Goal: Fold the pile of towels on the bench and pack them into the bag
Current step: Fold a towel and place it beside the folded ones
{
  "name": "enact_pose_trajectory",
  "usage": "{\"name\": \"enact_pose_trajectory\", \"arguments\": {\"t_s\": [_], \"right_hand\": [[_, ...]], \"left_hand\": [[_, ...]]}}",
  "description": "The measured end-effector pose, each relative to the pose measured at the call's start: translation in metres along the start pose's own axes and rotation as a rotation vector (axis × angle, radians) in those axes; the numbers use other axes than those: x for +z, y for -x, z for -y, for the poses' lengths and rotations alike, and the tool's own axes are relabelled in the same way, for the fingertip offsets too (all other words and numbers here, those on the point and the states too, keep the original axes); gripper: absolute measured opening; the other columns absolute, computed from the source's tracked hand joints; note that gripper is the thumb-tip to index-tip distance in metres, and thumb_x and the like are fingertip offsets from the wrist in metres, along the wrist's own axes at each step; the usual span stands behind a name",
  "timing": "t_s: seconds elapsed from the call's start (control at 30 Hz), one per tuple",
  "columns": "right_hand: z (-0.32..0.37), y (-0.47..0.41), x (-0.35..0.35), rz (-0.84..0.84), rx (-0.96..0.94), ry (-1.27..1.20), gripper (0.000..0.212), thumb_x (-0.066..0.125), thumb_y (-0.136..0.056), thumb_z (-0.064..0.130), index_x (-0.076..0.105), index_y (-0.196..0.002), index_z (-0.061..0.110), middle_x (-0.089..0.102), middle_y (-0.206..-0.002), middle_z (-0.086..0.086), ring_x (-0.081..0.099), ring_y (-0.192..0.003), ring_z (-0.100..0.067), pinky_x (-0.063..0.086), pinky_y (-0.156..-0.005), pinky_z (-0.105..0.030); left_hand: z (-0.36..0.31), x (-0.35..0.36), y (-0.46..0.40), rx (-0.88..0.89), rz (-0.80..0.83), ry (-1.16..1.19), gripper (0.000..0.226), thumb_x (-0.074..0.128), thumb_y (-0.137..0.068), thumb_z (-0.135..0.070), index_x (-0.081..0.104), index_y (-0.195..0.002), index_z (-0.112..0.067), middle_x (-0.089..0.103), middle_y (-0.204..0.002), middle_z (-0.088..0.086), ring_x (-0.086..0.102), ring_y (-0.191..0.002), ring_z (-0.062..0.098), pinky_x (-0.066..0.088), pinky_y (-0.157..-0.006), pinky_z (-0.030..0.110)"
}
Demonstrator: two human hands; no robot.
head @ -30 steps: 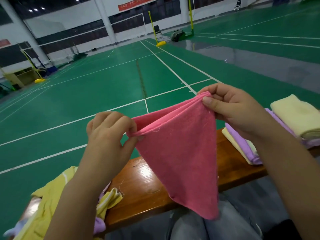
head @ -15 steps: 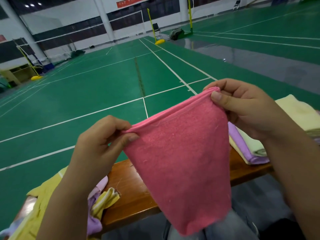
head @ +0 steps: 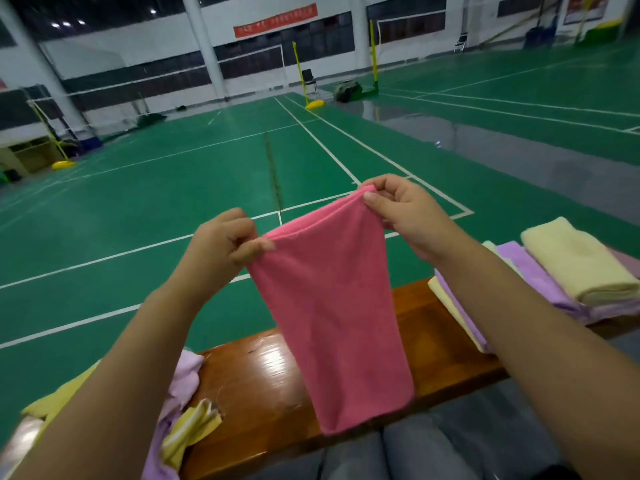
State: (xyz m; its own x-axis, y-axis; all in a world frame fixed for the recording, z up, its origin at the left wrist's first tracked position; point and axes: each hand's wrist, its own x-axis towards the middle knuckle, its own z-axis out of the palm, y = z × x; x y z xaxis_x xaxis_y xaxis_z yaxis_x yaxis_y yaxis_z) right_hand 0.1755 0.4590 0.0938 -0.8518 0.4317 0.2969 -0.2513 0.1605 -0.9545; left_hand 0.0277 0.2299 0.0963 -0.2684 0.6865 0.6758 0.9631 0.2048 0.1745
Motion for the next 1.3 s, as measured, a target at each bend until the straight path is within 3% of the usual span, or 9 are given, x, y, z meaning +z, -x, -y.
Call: {"name": "enact_pose_trajectory", "arguments": {"t_s": [0.17, 0.3, 0.47, 0.63, 0.73, 0.83, 1.0, 1.17, 1.3], "right_hand": [[0.022, 0.008, -0.009, 0.033, -0.225, 0.076, 0.014, 0.051, -0.095, 0.003, 0.058, -0.101, 0.014, 0.064, -0.087, 0.006, 0.058, -0.081, 0.003, 0.046, -0.081, -0.015], [-0.034, 0.065, -0.023, 0.082, -0.097, 0.092, 0.016, 0.052, -0.093, 0.003, 0.06, -0.102, 0.014, 0.069, -0.086, 0.011, 0.061, -0.084, 0.003, 0.046, -0.076, -0.011], [-0.139, 0.145, -0.029, 0.135, 0.27, -0.004, 0.013, 0.054, -0.09, 0.001, 0.059, -0.101, 0.005, 0.069, -0.083, 0.006, 0.06, -0.081, 0.001, 0.045, -0.073, -0.01], [-0.167, 0.183, -0.035, 0.222, 0.516, -0.146, 0.044, 0.07, -0.078, 0.037, 0.06, -0.104, 0.003, 0.069, -0.088, -0.002, 0.061, -0.084, -0.012, 0.05, -0.072, -0.02], [-0.163, 0.183, -0.036, 0.247, 0.526, -0.113, 0.072, 0.077, -0.061, 0.061, 0.061, -0.104, 0.006, 0.064, -0.084, -0.005, 0.056, -0.078, -0.017, 0.045, -0.065, -0.025], [-0.156, 0.173, -0.035, 0.247, 0.525, -0.133, 0.068, 0.078, -0.062, 0.059, 0.062, -0.103, 0.007, 0.065, -0.081, -0.002, 0.056, -0.073, -0.014, 0.044, -0.061, -0.023], [-0.146, 0.13, -0.034, 0.137, 0.477, 0.064, 0.013, 0.058, -0.091, 0.023, 0.063, -0.101, 0.016, 0.068, -0.085, 0.003, 0.061, -0.077, -0.013, 0.047, -0.067, -0.027], [-0.172, 0.069, -0.018, -0.029, 0.471, 0.288, 0.014, 0.054, -0.096, 0.025, 0.059, -0.108, 0.019, 0.063, -0.106, 0.003, 0.059, -0.102, -0.016, 0.051, -0.085, -0.032], [-0.199, 0.044, -0.001, -0.002, 0.574, 0.452, 0.042, 0.055, -0.095, 0.029, 0.046, -0.133, 0.013, 0.055, -0.13, -0.008, 0.053, -0.118, -0.023, 0.045, -0.095, -0.034]], "left_hand": [[-0.012, -0.017, -0.001, 0.12, 0.016, -0.241, 0.047, 0.056, -0.075, -0.06, 0.044, -0.066, -0.015, 0.038, -0.067, -0.005, 0.035, -0.056, 0.017, 0.033, -0.047, 0.027], [-0.03, 0.028, 0.072, 0.081, 0.106, -0.148, 0.011, 0.049, -0.08, -0.031, 0.044, -0.086, -0.024, 0.049, -0.088, -0.006, 0.057, -0.059, 0.025, 0.049, -0.048, 0.03], [-0.061, 0.103, 0.193, -0.407, 0.313, 0.297, 0.069, 0.058, -0.078, -0.008, 0.041, -0.127, -0.053, 0.053, -0.114, -0.025, 0.057, -0.1, 0.001, 0.048, -0.085, 0.023], [-0.09, 0.107, 0.228, -0.618, 0.232, 0.565, 0.009, 0.063, -0.076, -0.031, 0.066, -0.082, -0.037, 0.058, -0.083, -0.014, 0.058, -0.078, 0.003, 0.043, -0.068, 0.015], [-0.098, 0.095, 0.227, -0.72, 0.167, 0.762, 0.012, 0.072, -0.07, -0.028, 0.071, -0.08, -0.023, 0.062, -0.088, -0.003, 0.061, -0.085, 0.013, 0.046, -0.075, 0.019], [-0.1, 0.089, 0.215, -0.809, 0.124, 0.923, 0.022, 0.075, -0.073, -0.018, 0.073, -0.094, -0.021, 0.07, -0.098, 0.01, 0.066, -0.094, 0.019, 0.052, -0.083, 0.026], [-0.091, 0.103, 0.17, -1.075, 0.099, 0.822, 0.016, 0.06, -0.087, -0.026, 0.069, -0.1, -0.025, 0.07, -0.099, -0.003, 0.064, -0.093, 0.013, 0.053, -0.066, 0.023], [-0.043, 0.153, 0.132, -1.238, 0.125, 0.685, 0.008, 0.054, -0.097, -0.025, 0.06, -0.097, -0.031, 0.066, -0.103, -0.006, 0.06, -0.092, 0.011, 0.053, -0.078, 0.033], [0.003, 0.189, 0.13, -1.295, 0.314, 0.556, 0.017, 0.05, -0.099, -0.031, 0.061, -0.106, -0.019, 0.065, -0.102, 0.001, 0.057, -0.085, 0.014, 0.048, -0.071, 0.031]]}}
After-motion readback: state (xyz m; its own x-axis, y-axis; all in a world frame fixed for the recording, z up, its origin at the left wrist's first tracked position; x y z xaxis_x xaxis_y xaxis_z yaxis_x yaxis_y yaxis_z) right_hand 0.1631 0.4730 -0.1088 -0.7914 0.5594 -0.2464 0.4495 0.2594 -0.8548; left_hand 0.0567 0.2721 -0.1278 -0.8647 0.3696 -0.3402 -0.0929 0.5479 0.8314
